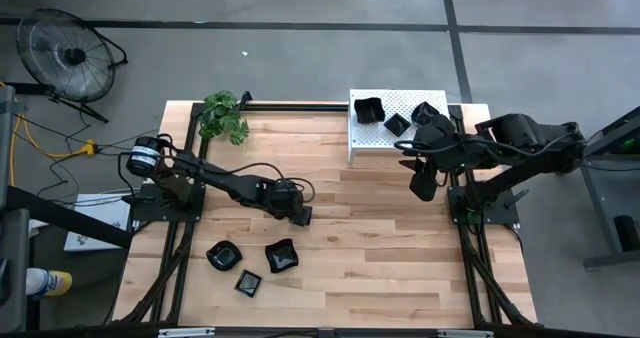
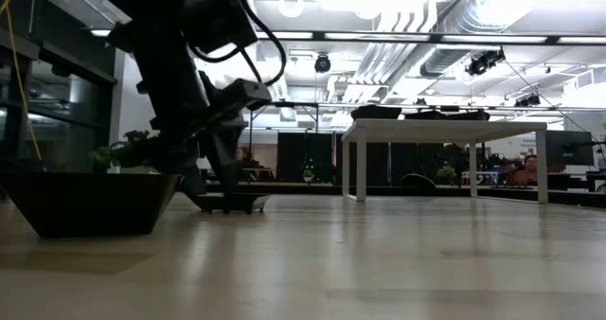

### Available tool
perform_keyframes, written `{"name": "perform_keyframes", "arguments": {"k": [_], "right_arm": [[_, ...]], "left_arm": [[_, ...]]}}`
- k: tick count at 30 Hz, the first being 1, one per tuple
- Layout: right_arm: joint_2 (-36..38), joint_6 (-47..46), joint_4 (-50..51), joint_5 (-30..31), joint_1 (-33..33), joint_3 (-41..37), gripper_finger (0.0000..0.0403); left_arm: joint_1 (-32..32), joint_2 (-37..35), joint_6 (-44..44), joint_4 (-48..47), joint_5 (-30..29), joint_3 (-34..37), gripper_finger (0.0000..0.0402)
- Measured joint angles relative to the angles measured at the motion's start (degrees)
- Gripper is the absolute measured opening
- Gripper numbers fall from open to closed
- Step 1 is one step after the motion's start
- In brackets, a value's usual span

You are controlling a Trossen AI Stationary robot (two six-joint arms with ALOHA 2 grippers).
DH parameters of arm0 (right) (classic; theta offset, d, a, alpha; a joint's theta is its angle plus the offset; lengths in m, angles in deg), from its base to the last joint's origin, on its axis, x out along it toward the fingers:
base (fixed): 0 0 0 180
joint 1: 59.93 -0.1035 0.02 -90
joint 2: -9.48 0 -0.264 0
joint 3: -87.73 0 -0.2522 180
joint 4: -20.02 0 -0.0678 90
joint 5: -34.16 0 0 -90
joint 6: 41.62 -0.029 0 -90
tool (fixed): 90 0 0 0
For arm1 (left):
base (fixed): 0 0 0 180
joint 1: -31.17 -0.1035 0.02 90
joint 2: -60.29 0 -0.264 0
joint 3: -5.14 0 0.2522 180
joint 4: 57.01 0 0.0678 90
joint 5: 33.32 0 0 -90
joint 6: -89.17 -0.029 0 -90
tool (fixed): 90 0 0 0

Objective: Pick & Place Mini shaped plates
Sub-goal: Stack the square plate on top of the square plate on the shelf

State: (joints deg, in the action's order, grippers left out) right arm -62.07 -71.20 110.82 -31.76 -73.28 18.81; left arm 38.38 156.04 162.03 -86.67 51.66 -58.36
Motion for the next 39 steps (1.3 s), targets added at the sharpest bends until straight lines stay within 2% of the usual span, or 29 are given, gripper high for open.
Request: {"name": "perform_keyframes", "arguments": {"k": [9,22,39], "right_arm": [[0.0,0.0,0.6,0.0,0.0,0.0,0.0108],[0.0,0.0,1.2,0.0,0.0,0.0,0.0108],[0.0,-0.4,3.2,0.0,0.0,0.0,0.0108]], "left_arm": [[0.0,0.0,-0.4,-0.2,0.0,0.0,0.0185],[-0.1,0.0,-0.5,-1.1,-0.1,0.1,0.0087],[0.0,0.1,-3.9,-0.5,-0.7,-1.0,0.0034]]}}
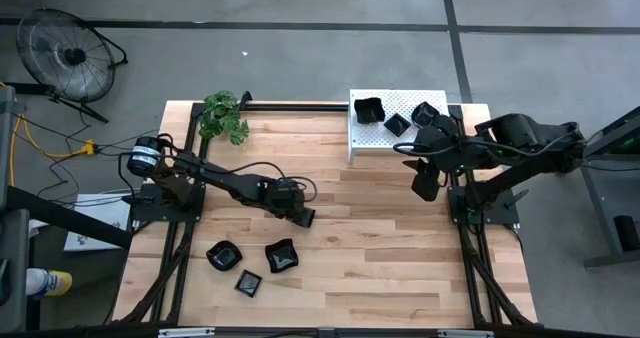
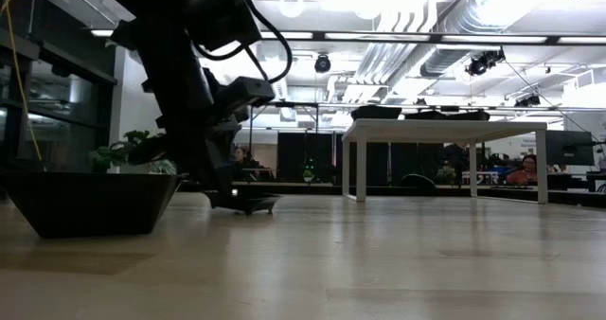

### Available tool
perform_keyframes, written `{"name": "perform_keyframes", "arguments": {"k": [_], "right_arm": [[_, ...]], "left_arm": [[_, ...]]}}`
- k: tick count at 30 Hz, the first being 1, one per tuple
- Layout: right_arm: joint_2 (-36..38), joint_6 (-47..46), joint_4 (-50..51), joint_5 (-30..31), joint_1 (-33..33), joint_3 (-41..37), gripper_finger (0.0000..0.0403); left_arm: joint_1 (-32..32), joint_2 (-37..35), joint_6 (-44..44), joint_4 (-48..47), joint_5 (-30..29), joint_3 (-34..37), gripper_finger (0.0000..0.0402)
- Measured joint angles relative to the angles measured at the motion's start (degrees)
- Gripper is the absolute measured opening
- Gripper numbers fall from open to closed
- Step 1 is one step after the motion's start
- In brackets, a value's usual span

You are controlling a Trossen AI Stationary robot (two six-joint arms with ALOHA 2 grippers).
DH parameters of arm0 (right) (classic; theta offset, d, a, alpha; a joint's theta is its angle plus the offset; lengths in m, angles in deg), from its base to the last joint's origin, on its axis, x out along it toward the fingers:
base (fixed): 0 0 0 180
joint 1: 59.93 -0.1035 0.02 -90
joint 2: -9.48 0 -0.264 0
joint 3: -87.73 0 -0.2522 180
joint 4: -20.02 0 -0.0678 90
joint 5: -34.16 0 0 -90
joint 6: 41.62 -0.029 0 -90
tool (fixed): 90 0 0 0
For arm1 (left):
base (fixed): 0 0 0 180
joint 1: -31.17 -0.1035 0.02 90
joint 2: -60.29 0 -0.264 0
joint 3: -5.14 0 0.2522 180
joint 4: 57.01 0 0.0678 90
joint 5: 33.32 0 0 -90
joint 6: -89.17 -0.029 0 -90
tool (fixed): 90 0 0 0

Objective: Pick & Place Mini shaped plates
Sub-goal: Stack the square plate on top of the square plate on the shelf

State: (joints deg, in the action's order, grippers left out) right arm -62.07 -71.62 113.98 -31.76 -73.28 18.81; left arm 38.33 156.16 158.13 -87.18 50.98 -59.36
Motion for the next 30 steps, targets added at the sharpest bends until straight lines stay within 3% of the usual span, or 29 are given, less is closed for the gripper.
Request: {"name": "perform_keyframes", "arguments": {"k": [9,15,23,30], "right_arm": [[0.0,-1.2,0.5,0.0,0.0,-0.4,0.0108],[1.9,-5.9,-2.1,0.0,-0.3,-9.6,0.0108],[7.1,-13.4,-19.2,0.1,-3.3,-27.3,0.0108],[10.3,-11.9,-35.2,-0.3,-5.8,-37.2,0.0108]], "left_arm": [[0.0,0.0,-1.3,0.2,-0.5,-0.3,0.0004],[0.0,0.0,-2.3,0.4,-0.5,-0.3,0.0005],[0.0,0.0,-5.6,5.2,-1.3,-0.3,0.0005],[0.0,0.0,-15.1,11.9,-2.4,-0.3,0.0005]]}}
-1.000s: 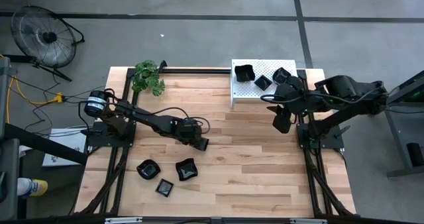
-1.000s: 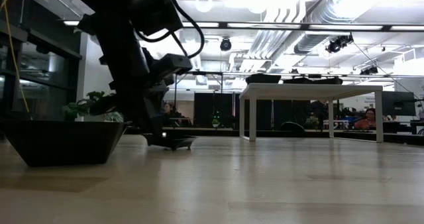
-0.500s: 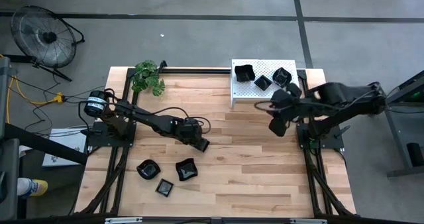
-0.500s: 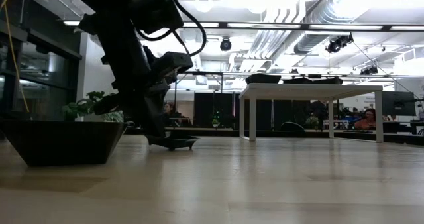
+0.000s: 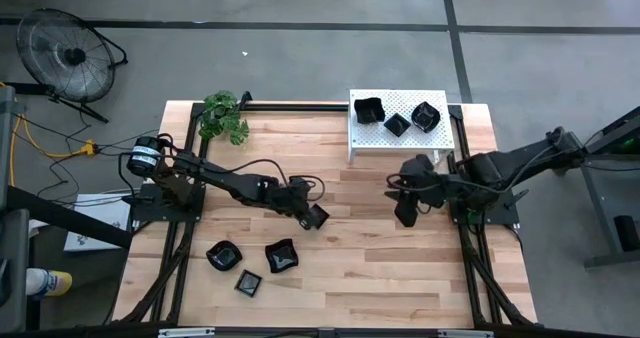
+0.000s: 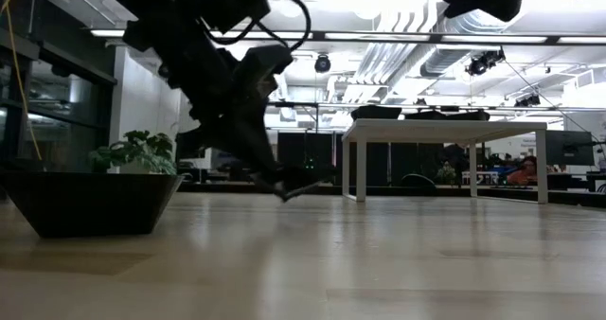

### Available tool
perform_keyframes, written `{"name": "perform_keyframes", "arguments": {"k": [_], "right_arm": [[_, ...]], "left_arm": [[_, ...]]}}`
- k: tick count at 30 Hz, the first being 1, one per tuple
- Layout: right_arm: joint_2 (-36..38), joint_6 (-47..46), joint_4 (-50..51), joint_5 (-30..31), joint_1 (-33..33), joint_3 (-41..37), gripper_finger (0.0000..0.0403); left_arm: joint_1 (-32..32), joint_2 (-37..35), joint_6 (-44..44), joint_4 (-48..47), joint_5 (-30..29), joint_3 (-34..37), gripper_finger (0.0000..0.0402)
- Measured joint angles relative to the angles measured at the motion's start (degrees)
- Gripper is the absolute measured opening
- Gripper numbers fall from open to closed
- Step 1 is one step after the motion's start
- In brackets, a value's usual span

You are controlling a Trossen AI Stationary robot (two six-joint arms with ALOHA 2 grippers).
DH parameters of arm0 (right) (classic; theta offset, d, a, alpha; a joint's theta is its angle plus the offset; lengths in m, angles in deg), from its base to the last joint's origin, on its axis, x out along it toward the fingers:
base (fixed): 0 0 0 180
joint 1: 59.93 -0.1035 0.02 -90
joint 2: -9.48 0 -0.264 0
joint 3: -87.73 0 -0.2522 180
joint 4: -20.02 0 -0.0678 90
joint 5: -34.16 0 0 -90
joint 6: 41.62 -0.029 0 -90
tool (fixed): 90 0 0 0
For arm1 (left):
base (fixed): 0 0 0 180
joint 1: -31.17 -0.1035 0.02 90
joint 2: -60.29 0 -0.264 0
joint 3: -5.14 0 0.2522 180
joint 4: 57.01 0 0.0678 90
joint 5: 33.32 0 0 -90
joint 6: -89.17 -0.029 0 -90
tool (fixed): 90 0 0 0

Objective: Pick & Place Mini shaped plates
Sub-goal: Stack the square plate on top of the square plate on the shelf

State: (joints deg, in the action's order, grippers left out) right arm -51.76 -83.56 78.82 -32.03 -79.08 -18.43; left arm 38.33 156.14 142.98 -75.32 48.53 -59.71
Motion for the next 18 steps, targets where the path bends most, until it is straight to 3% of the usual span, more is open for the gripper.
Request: {"name": "perform_keyframes", "arguments": {"k": [9,18], "right_arm": [[0.6,1.1,-10.7,-2.9,-0.2,-5.9,0.0108],[0.6,-2.5,-20.1,1.2,-0.5,-9.4,0.0108]], "left_arm": [[0.0,0.0,-7.1,9.4,-1.8,0.0,0.0003],[0.0,0.0,-20.4,28.5,-7.7,0.0,0.0001]]}}
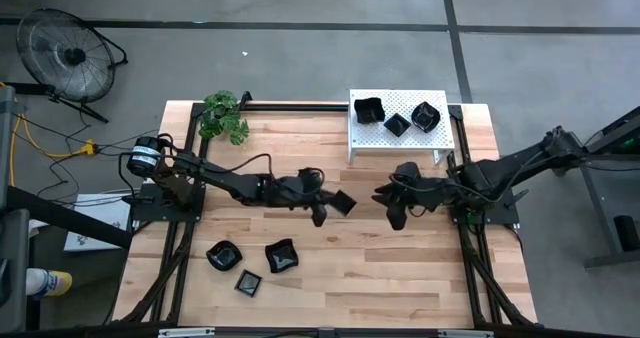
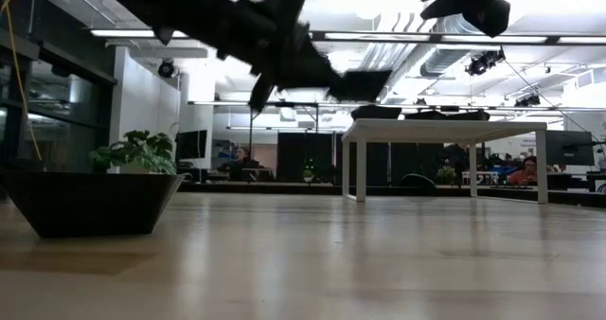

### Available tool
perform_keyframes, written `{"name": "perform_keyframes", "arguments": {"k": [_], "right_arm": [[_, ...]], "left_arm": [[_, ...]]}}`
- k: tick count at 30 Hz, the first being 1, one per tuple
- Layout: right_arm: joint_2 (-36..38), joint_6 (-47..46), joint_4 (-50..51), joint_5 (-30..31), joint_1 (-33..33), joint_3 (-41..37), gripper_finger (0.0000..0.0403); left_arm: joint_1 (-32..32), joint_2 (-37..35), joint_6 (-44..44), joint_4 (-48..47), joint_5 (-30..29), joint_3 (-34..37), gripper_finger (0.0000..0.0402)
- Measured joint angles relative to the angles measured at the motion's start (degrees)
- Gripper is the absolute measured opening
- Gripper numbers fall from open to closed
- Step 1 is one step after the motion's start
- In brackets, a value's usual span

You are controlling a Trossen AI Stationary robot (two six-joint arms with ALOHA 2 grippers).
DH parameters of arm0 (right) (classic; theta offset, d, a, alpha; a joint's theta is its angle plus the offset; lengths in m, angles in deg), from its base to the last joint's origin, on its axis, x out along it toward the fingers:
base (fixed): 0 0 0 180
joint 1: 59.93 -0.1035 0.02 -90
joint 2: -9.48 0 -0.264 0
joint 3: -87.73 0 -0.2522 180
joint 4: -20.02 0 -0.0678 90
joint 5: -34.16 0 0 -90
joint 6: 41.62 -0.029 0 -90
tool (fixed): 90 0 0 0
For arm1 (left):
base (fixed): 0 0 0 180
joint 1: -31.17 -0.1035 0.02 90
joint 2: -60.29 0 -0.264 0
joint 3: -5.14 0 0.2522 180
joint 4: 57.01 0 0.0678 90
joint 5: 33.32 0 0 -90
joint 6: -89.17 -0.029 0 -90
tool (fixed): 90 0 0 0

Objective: Pick & Place Mini shaped plates
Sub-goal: Stack the square plate on top of the square plate on the shelf

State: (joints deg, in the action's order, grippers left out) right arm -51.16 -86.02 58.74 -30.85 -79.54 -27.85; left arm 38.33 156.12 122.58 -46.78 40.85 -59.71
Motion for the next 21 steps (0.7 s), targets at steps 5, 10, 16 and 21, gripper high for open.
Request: {"name": "perform_keyframes", "arguments": {"k": [5,10,16,21], "right_arm": [[0.0,0.6,-2.0,7.0,-1.4,0.0,0.0108],[0.0,4.3,-5.9,13.1,-2.9,0.0,0.0108],[0.0,8.1,-8.5,23.7,-5.2,0.0,0.0108],[0.2,9.2,-8.4,35.2,-7.8,0.0,0.0108]], "left_arm": [[0.0,0.0,-11.2,7.5,-3.2,-1.8,0.0001],[0.0,0.0,-24.9,7.6,-6.7,-7.1,0.0],[0.0,0.0,-39.1,7.5,-13.9,-13.1,0.0],[0.0,0.0,-46.7,7.6,-19.5,-17.4,0.0]]}}
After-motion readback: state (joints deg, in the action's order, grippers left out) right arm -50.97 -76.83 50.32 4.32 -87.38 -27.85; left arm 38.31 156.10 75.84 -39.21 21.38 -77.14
